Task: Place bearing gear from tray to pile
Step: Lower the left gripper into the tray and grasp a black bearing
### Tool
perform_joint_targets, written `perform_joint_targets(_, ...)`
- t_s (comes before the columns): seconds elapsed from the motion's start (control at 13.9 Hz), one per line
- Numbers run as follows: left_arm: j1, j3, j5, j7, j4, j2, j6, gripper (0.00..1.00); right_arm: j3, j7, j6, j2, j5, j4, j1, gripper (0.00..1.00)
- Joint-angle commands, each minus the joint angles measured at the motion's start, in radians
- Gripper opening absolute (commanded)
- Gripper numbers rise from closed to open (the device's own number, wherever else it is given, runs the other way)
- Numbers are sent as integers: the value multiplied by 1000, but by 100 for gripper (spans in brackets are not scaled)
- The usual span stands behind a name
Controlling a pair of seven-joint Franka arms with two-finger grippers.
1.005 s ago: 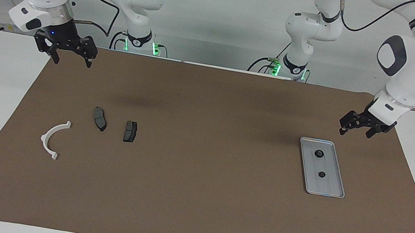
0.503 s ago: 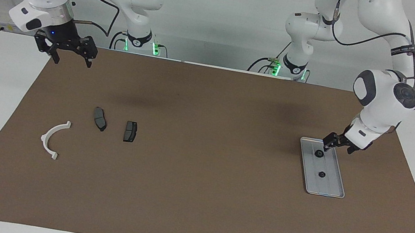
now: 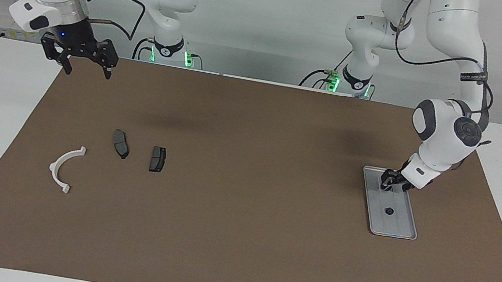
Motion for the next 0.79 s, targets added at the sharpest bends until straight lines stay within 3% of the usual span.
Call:
perform_joint_targets(0.0, -7, 5, 10, -6, -24, -3, 25, 66, 5, 10, -10, -8, 15, 1, -7, 100)
perform_joint_targets(0.72, -8, 1, 8, -63, -61, -13, 51, 60, 5, -1, -16, -6, 15, -24, -16, 100)
